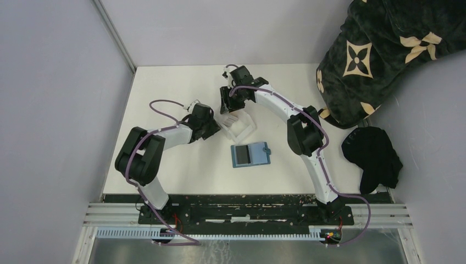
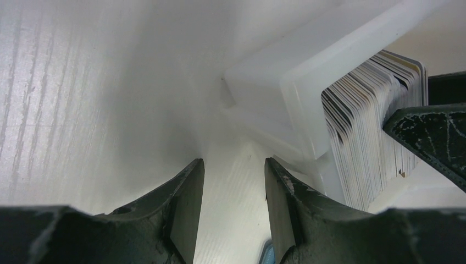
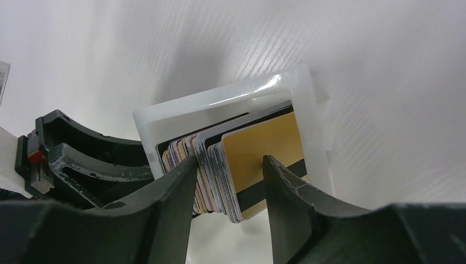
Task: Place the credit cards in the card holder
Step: Pick up the credit card from the storage box.
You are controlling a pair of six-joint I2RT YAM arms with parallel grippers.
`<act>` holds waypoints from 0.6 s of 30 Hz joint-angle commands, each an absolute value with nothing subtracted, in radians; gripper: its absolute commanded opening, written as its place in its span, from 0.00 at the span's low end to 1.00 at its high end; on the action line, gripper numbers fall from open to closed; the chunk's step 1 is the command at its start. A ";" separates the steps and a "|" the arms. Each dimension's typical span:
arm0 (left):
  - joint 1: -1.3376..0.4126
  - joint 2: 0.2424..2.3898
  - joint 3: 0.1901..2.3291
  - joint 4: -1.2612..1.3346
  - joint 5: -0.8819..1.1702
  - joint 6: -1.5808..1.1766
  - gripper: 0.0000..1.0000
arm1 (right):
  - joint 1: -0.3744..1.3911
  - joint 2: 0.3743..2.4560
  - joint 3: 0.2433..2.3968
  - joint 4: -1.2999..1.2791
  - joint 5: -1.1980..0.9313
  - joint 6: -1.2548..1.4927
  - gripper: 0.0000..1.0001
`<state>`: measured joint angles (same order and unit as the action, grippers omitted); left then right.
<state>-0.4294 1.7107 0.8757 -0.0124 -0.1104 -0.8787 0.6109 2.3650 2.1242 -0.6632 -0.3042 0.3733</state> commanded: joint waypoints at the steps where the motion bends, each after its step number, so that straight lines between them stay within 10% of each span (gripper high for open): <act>1: -0.423 1.738 0.921 0.039 -0.084 -0.822 0.53 | 0.615 2.345 2.145 -0.693 -0.333 0.389 0.52; 18: -0.421 1.752 0.932 0.049 -0.074 -0.830 0.53 | 0.621 2.278 2.137 -0.692 -0.327 0.404 0.45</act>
<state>-0.4221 1.7329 0.8974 -0.0044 -0.0940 -0.8650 0.6033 2.3535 2.1242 -0.6743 -0.2947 0.3882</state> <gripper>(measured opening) 0.525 0.460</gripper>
